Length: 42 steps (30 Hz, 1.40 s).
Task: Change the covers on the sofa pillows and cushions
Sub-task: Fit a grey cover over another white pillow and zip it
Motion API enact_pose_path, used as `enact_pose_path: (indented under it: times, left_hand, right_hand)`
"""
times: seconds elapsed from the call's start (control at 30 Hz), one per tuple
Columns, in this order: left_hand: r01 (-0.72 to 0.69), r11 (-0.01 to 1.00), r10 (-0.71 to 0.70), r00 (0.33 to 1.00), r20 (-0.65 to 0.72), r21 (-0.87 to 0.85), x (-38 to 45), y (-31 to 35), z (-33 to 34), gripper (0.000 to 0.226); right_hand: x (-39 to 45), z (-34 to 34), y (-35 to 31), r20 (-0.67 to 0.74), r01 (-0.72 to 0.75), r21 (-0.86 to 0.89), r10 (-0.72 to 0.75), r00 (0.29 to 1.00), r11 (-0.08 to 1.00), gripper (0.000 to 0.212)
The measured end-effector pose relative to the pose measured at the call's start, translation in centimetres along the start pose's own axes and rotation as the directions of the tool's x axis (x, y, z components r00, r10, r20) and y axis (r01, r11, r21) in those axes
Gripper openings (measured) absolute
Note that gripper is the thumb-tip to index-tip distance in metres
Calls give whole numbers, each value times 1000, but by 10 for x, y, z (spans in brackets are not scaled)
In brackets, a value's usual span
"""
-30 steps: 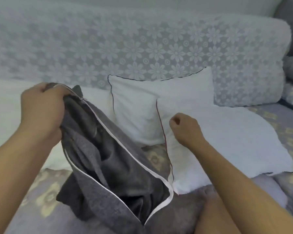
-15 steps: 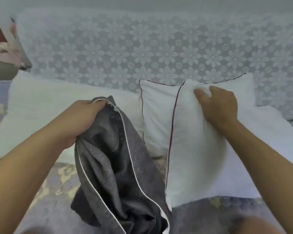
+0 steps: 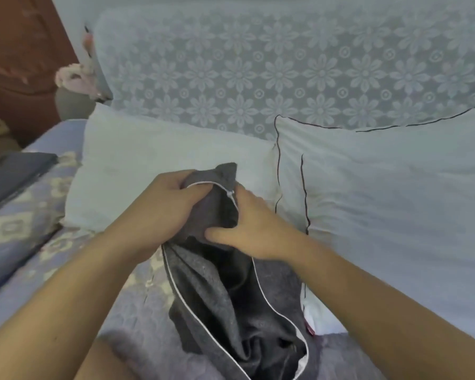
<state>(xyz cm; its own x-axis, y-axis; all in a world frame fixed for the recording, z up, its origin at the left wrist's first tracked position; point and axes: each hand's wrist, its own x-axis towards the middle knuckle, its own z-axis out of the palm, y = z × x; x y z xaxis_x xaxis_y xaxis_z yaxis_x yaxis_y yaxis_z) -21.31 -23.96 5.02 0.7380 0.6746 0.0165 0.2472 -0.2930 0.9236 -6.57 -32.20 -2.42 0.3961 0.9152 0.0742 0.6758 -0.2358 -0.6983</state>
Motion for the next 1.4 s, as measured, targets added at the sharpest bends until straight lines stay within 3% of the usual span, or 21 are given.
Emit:
enact_pose_path:
  times: [0.1, 0.13, 0.2, 0.23, 0.27, 0.3, 0.37, 0.43, 0.5, 0.57, 0.63, 0.73, 0.83, 0.9, 0.93, 1.03, 1.1, 1.17, 1.23, 1.3, 1.4]
  left_hand:
    - [-168, 940, 177, 984, -2, 298, 3, 25, -26, 14]
    - [-162, 834, 172, 985, 31, 528, 6, 33, -39, 19]
    - [-61, 464, 149, 989, -10, 884, 17, 44, -62, 21]
    - [28, 292, 198, 976, -89, 956, 22, 48, -68, 19]
    - [113, 212, 265, 950, -169, 971, 26, 54, -71, 17]
    - [144, 245, 341, 913, -224, 959, 29, 58, -72, 16]
    - [29, 541, 428, 851, -304, 841, 33, 63, -69, 19]
    - [-125, 864, 331, 871, -363, 488, 32, 68, -64, 26]
    - [-121, 966, 199, 912, -358, 229, 27, 64, -56, 28]
    - [-83, 946, 187, 928, -321, 313, 26, 55, -51, 25]
    - [-72, 901, 192, 950, -245, 429, 24, 48, -48, 22]
    - [-89, 887, 107, 994, -13, 453, 17, 37, -50, 20]
    - [-142, 843, -24, 953, 301, 519, 14, 23, -49, 41]
    - [-122, 724, -14, 982, 191, 679, 17, 9, -46, 21]
    - [-59, 740, 9, 997, 78, 670, 19, 4, -45, 12]
    - [63, 986, -53, 996, -70, 151, 18, -5, -40, 12]
    - [93, 989, -95, 995, -18, -111, 13, -4, -35, 16]
    - [121, 968, -118, 993, 25, -219, 10, -7, -26, 17]
    - [130, 964, -125, 991, 37, -232, 9, -8, -19, 15]
    - [152, 975, -138, 986, 92, -160, 7, -12, -21, 17]
    - [141, 976, -179, 954, 241, 167, 4, -21, -25, 41]
  right_hand:
    - [15, -25, -6, -288, -141, 36, 145, 947, 989, 46]
    - [16, -47, -12, -377, -156, 37, 159, 913, 987, 51]
    - [16, -89, -33, -430, -93, 28, 96, 898, 995, 51]
    - [15, -104, -45, -426, -38, -5, 32, 904, 999, 47]
    - [15, -115, -56, -420, 21, -30, -32, 907, 999, 42]
    - [15, -122, -65, -417, 59, -30, -67, 907, 998, 37]
    - [14, -128, -73, -426, 118, 42, -90, 900, 992, 21]
    - [6, -126, -74, -350, 127, 115, -79, 933, 985, 23]
    - [-1, -115, -67, -187, 99, -64, -110, 976, 993, 38]
    - [0, -101, -55, -74, 49, -383, -84, 994, 922, 33]
    - [5, -96, -44, -118, -8, -432, -47, 992, 902, 18]
    - [13, -103, -32, -299, -122, -138, 76, 951, 983, 11]
    - [14, -99, -33, -189, -88, 290, 147, 971, 953, 28]
    - [13, -88, -34, -133, -70, 401, 134, 982, 913, 33]
    - [11, -83, -35, -113, -54, 401, 108, 988, 914, 30]
    - [3, -74, -34, 44, -28, 367, 13, 999, 930, 20]
    - [-5, -67, -33, 208, -37, 234, -12, 978, 972, 23]
    - [-3, -58, -29, 223, 1, -45, 9, 975, 999, 13]
    - [2, -57, -26, 105, -79, -123, 93, 990, 989, 16]
    - [5, -63, -21, 26, -189, 98, 187, 982, 977, 5]
    - [0, -70, -21, 98, -249, 371, 229, 968, 895, 16]
